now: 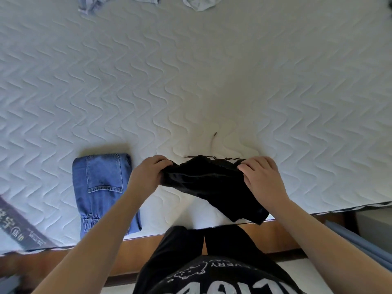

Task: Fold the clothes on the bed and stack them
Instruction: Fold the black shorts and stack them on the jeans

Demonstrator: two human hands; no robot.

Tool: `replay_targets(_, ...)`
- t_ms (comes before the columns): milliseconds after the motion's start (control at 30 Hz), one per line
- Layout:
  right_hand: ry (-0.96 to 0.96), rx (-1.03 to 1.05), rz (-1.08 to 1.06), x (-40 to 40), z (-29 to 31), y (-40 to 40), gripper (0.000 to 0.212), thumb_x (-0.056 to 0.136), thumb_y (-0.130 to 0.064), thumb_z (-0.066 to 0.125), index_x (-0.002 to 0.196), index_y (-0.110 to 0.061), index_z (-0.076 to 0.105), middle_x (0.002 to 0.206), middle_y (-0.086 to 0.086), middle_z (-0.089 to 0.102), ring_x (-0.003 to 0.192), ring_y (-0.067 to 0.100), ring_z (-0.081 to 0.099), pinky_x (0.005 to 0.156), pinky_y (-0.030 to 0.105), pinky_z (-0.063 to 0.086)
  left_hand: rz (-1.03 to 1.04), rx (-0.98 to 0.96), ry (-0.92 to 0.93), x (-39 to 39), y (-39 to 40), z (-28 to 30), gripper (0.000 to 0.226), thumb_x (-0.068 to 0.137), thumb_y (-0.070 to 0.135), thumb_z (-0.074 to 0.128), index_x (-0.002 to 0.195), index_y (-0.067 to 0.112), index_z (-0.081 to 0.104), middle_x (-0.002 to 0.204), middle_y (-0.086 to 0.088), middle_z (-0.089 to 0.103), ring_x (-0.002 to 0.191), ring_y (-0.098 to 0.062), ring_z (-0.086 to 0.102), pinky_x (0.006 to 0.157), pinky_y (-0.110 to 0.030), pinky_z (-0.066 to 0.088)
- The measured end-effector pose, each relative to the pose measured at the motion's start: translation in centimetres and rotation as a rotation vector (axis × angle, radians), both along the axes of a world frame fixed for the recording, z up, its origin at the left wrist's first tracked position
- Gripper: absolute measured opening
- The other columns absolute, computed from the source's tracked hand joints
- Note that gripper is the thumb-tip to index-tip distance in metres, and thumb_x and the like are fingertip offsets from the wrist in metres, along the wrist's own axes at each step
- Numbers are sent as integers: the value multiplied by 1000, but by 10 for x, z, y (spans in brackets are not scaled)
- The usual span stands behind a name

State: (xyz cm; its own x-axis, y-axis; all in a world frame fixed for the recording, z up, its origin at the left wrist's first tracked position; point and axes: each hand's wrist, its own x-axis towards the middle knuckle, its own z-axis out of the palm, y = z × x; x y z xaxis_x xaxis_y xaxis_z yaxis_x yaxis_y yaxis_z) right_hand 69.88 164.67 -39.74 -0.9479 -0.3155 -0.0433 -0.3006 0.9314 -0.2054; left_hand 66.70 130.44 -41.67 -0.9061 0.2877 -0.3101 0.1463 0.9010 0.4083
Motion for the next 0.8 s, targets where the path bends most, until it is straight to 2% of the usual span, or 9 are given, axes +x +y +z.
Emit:
replay_targets(100, 144, -40, 27, 6, 32, 8, 18, 81, -7, 70, 96, -16, 73, 99, -1, 70, 103, 27, 64, 105, 47, 39, 0, 90, 243, 0, 5, 40, 38, 79, -2, 49, 102, 16, 74, 117, -2, 67, 105, -30, 62, 71, -41, 57)
replay_targets(167, 211, -65, 30, 8, 51, 12, 17, 84, -8, 66, 97, -16, 73, 99, -1, 70, 100, 26, 65, 103, 46, 41, -10, 109, 373, -2, 9, 66, 41, 78, 5, 42, 99, 15, 75, 117, -4, 67, 105, -30, 62, 73, -37, 56)
replay_targets(267, 314, -127, 17, 4, 76, 16, 20, 84, -7, 64, 100, -14, 73, 101, 0, 70, 94, 27, 65, 95, 41, 43, 17, 138, 484, -6, 16, 104, 44, 74, -5, 47, 103, 13, 74, 119, -5, 67, 107, -30, 61, 82, -35, 53)
replay_targets(400, 434, -137, -86, -10, 104, 20, 22, 82, -8, 67, 101, -17, 74, 104, 4, 65, 96, 30, 58, 89, 40, 38, 108, 168, 520, -13, 18, 154, 47, 77, 0, 56, 114, 26, 67, 116, 7, 67, 102, -21, 64, 80, -32, 54)
replay_targets(500, 476, -142, -162, -25, 123, 18, 21, 79, -6, 74, 96, -18, 75, 92, 7, 60, 82, 30, 54, 76, 36, 35, 166, 175, 376, -17, 18, 178, 46, 81, 7, 61, 116, 37, 62, 109, 25, 64, 97, -8, 62, 80, -22, 49)
replay_targets(567, 419, -189, -153, -32, 133, 13, 21, 75, -3, 76, 92, -16, 75, 89, 6, 61, 77, 30, 54, 71, 35, 38, 241, 239, 260, -15, 22, 186, 46, 79, 6, 65, 110, 39, 66, 99, 37, 59, 92, 6, 58, 80, -7, 40)
replay_targets(633, 254, -244, -151, -38, 141, 8, 18, 76, -6, 74, 91, -16, 74, 88, 0, 64, 80, 29, 54, 72, 38, 44, 333, 357, 218, -13, 28, 190, 48, 77, 2, 64, 103, 42, 68, 98, 35, 61, 94, 13, 56, 79, 0, 37)
replay_targets(733, -87, -310, -164, -41, 149, 0, 13, 84, -22, 64, 96, -23, 67, 78, -16, 59, 83, 22, 52, 74, 34, 42, 460, 513, 207, -11, 41, 197, 55, 74, -1, 61, 91, 51, 67, 103, 24, 64, 100, 13, 55, 80, 1, 37)
replay_targets(800, -274, -415, -232, -40, 148, -6, 11, 85, -29, 60, 96, -28, 58, 75, -16, 58, 78, 19, 56, 70, 31, 43, 490, 598, 148, -11, 51, 200, 55, 73, 0, 57, 88, 51, 69, 101, 23, 67, 98, 9, 59, 79, -1, 40)
